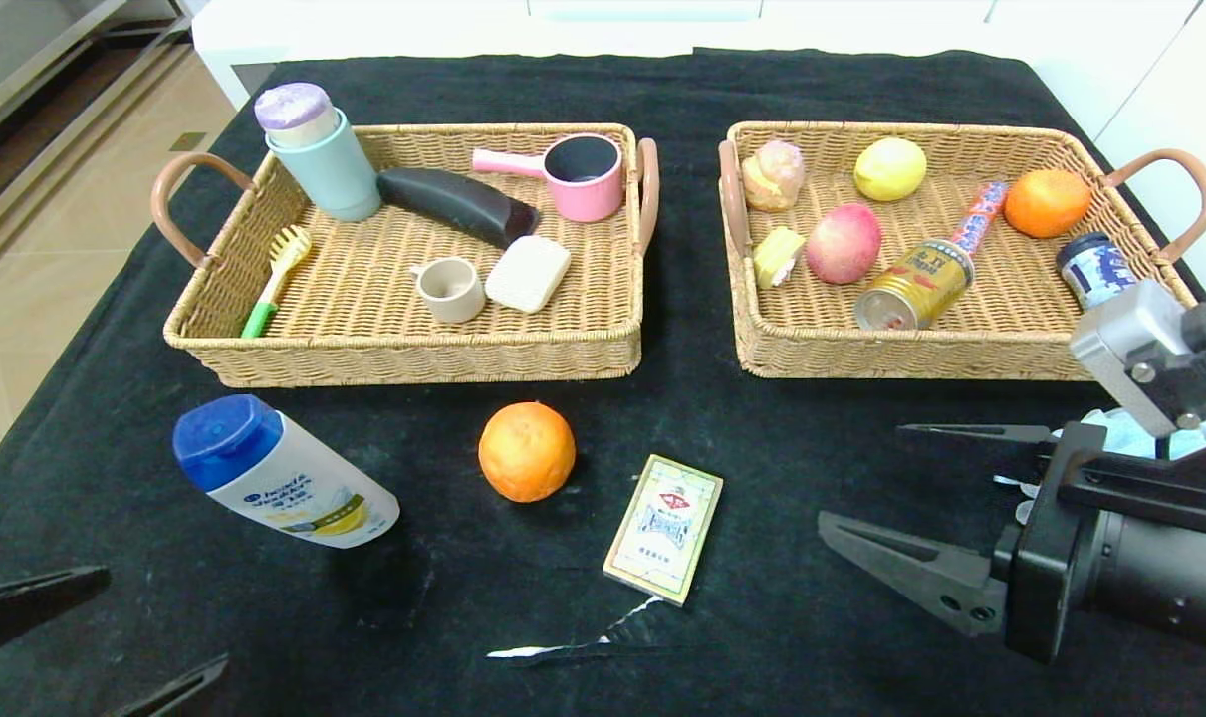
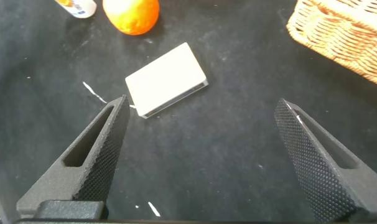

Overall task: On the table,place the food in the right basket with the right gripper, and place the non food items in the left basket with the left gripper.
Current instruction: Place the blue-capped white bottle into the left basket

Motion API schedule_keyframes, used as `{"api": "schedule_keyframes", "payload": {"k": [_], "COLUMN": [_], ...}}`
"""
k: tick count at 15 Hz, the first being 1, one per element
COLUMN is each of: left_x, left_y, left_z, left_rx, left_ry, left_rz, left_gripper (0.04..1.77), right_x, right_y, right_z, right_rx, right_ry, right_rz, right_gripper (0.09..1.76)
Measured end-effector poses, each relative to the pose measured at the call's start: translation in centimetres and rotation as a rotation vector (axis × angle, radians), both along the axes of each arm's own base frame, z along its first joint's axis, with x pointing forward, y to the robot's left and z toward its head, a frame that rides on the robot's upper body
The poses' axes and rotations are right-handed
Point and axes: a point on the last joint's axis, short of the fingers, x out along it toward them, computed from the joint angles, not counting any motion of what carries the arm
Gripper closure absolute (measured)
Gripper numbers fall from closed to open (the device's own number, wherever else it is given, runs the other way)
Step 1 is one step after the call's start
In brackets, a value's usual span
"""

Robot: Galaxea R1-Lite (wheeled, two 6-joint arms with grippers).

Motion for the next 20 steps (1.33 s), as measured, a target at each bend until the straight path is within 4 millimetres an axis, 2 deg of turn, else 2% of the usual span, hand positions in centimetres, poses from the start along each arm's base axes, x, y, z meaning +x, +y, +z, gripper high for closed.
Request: {"api": "schedule_keyframes", "payload": {"k": [4, 13, 20], "left_x": [1.4, 2.6, 5.2], "left_y": [-0.5, -0.9, -1.1], "left_z": [0.2, 0.0, 0.2], "left_rx": [0.002, 0.017, 0.001], "left_ry": [-0.004, 0.037, 0.011], "left_rz": [0.022, 0.037, 0.089], "left_gripper": [0.09, 0.09, 0.09], "right_x": [0.1, 0.1, 0.3], "right_y": [0.0, -0.1, -0.1], "right_z": [0.0, 0.0, -0.2], "right_rx": [-0.001, -0.001, -0.006], "right_ry": [0.000, 0.001, 0.007], "right_rz": [-0.003, -0.003, -0.011], "right_gripper": [0.15, 0.15, 0.15]}}
